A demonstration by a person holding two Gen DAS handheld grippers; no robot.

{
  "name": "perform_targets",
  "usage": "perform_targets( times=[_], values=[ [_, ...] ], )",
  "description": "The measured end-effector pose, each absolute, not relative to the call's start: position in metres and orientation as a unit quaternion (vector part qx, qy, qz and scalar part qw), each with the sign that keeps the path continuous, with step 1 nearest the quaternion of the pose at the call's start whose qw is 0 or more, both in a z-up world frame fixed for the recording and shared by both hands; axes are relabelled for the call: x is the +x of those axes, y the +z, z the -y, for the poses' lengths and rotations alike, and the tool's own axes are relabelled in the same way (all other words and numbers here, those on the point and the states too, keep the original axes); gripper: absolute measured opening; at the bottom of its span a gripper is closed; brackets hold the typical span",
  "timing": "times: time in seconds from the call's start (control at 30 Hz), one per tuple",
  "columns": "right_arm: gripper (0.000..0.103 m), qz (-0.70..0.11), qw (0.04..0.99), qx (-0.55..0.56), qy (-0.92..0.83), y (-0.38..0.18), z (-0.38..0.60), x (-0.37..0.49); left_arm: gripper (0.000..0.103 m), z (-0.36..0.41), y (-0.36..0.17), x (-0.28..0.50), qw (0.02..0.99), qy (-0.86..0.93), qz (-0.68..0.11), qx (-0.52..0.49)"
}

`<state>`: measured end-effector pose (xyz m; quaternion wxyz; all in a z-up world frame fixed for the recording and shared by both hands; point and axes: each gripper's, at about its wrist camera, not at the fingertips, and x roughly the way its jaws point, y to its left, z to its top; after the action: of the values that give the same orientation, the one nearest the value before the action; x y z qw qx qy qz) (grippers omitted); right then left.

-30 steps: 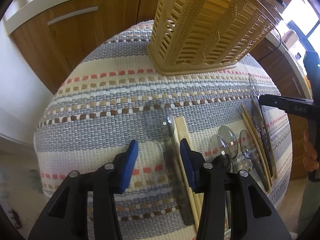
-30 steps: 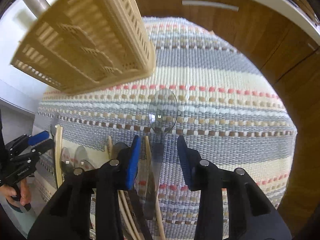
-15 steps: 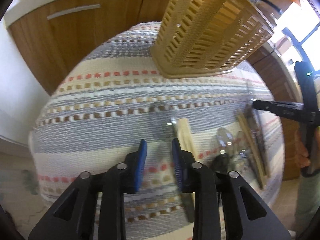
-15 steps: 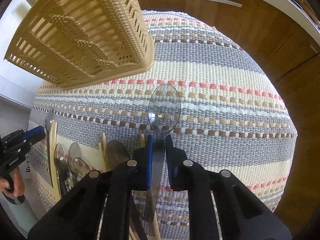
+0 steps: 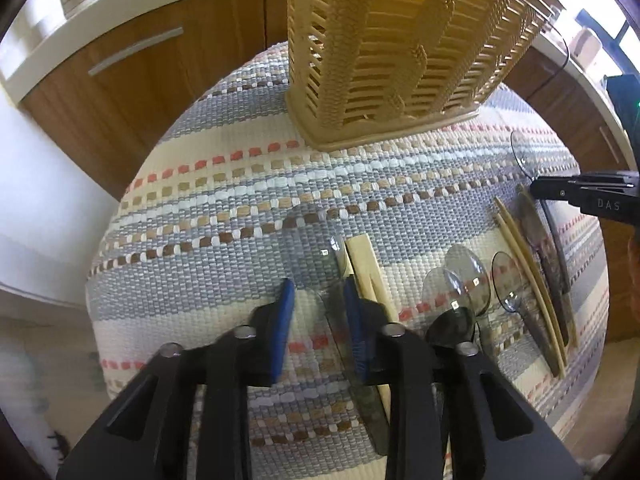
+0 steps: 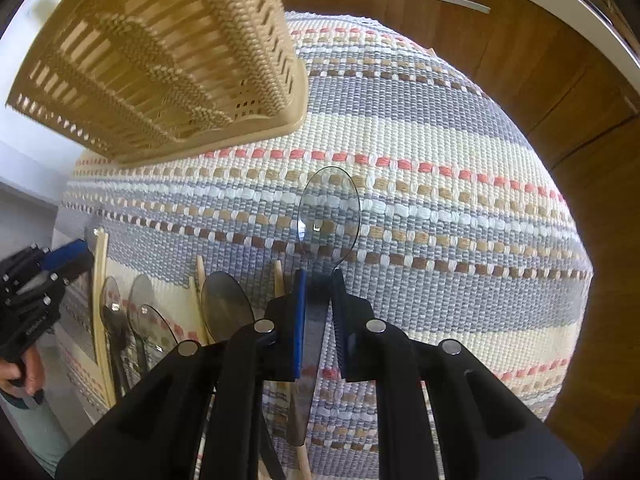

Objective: Organize utensils
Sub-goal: 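Lower and grasp a clear plastic spoon with the right tool while the left tool grasps a silver knife, then carry the spoon in the right tool and knife in the left tool into the yellow basket, open both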

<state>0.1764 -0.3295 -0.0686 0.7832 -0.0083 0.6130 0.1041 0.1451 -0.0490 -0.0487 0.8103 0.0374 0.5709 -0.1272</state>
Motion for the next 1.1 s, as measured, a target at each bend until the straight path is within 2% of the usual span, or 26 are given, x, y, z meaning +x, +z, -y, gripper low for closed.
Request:
perform_targets(
  times=[0.2,0.37,0.4,0.43,0.5,0.8,1.1],
  values=[
    [0.011,-0.621,0.775,-0.04,0.105,-0.066,0.322,0.178,0.02,0.053,-0.051,0.151,0.802,-0.133,-0.58,0.044],
    [0.01,-0.609,0.784,-0.018,0.118,-0.064,0.325,0.171,0.008,0.066,-0.052,0.143,0.817,-0.104,-0.561,0.084],
    [0.01,-0.605,0.787,-0.015,0.12,-0.061,0.324,0.168,0.008,0.066,-0.048,0.14,0.825,-0.108,-0.55,0.075],
    [0.01,-0.597,0.793,-0.015,0.121,-0.057,0.326,0.164,0.0,0.065,-0.042,0.135,0.831,-0.118,-0.54,0.06],
    [0.01,-0.583,0.801,-0.007,0.134,-0.047,0.331,0.155,0.0,0.063,-0.028,0.128,0.843,-0.134,-0.52,0.033],
    [0.01,-0.473,0.857,0.013,0.203,0.033,0.344,0.112,0.0,0.06,0.07,0.093,0.901,-0.198,-0.384,-0.033],
    [0.01,-0.301,0.926,0.019,0.226,0.142,0.33,0.112,0.0,0.062,0.155,0.092,0.955,-0.19,-0.214,-0.077]
  ],
)
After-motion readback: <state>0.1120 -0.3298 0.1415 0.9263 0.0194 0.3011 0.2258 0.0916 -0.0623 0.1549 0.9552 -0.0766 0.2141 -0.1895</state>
